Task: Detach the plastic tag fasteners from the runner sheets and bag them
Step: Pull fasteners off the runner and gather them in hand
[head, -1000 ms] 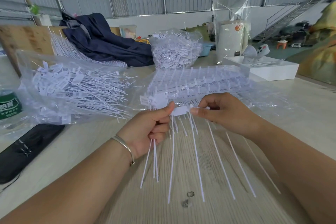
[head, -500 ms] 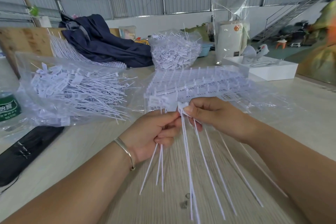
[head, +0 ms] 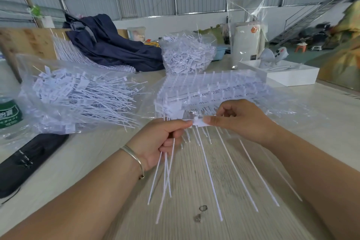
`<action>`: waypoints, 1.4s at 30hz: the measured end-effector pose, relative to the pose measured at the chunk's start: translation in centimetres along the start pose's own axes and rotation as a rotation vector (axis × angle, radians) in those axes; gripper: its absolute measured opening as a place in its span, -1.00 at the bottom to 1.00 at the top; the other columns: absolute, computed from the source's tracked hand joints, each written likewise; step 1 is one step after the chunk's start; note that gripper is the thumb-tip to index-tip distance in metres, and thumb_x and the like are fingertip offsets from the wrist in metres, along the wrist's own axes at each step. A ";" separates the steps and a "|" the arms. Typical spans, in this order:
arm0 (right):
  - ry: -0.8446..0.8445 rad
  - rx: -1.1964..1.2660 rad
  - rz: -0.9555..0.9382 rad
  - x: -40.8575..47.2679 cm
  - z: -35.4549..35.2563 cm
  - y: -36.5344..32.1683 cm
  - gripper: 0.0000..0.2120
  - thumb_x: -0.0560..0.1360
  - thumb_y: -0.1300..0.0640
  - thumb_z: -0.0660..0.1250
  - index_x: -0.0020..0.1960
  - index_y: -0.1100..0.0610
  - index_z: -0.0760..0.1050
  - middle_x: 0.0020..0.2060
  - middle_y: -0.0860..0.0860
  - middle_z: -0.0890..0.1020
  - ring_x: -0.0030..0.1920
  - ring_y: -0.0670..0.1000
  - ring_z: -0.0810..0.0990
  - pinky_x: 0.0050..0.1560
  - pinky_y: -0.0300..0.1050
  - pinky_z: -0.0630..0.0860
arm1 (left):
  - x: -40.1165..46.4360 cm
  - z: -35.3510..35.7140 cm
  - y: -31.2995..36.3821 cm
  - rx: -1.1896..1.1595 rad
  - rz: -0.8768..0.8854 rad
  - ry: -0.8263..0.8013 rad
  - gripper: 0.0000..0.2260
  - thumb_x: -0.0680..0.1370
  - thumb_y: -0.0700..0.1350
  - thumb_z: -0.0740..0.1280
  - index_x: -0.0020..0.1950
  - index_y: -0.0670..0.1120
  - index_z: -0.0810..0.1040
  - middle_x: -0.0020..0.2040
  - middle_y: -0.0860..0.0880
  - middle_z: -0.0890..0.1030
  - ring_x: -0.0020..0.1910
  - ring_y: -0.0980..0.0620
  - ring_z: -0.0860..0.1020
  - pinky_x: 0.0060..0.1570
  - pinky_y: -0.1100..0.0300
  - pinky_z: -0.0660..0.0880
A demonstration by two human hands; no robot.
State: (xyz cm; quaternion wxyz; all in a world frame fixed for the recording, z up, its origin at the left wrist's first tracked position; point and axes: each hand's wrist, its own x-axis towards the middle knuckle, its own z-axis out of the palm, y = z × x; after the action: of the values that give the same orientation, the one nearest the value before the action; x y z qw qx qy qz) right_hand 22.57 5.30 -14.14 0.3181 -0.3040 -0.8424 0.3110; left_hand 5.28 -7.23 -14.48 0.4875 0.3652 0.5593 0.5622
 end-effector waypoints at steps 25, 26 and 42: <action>0.115 -0.083 0.002 -0.4 0.0 -0.3 -0.49 0.37 -0.16 0.45 -0.49 0.09 0.26 -0.59 -0.08 0.26 -0.54 -0.10 0.26 -0.34 -0.14 0.29 | 0.3 -0.8 -0.3 0.441 0.222 0.400 -0.67 0.37 -0.23 0.48 -0.45 -0.04 0.38 -0.57 0.09 0.30 -0.63 0.14 0.25 -0.61 0.37 0.18; 0.106 -0.053 -0.003 -0.4 0.1 -0.3 -0.49 0.38 -0.18 0.44 -0.46 0.12 0.28 -0.59 -0.08 0.27 -0.54 -0.10 0.27 -0.33 -0.15 0.29 | 0.3 -0.8 -0.1 0.337 0.174 0.339 -0.68 0.37 -0.25 0.50 -0.41 -0.03 0.40 -0.56 0.08 0.31 -0.63 0.14 0.25 -0.60 0.38 0.17; -0.115 -0.073 -0.090 -0.6 1.1 -0.6 -0.45 0.30 -0.38 0.26 -0.41 0.10 0.25 -0.56 -0.11 0.25 -0.50 -0.14 0.25 -0.39 -0.27 0.17 | 0.1 0.2 -0.3 -0.143 -0.223 0.087 -0.61 0.52 0.21 0.29 -0.27 -0.09 0.37 -0.51 0.06 0.28 -0.62 0.18 0.16 -0.71 0.39 0.05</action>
State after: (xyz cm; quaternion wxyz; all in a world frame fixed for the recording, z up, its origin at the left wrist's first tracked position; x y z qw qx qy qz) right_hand 21.95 4.12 -14.63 0.2716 -0.2590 -0.8828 0.2825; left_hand 5.51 -7.07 -14.77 0.5471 0.2405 0.5757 0.5581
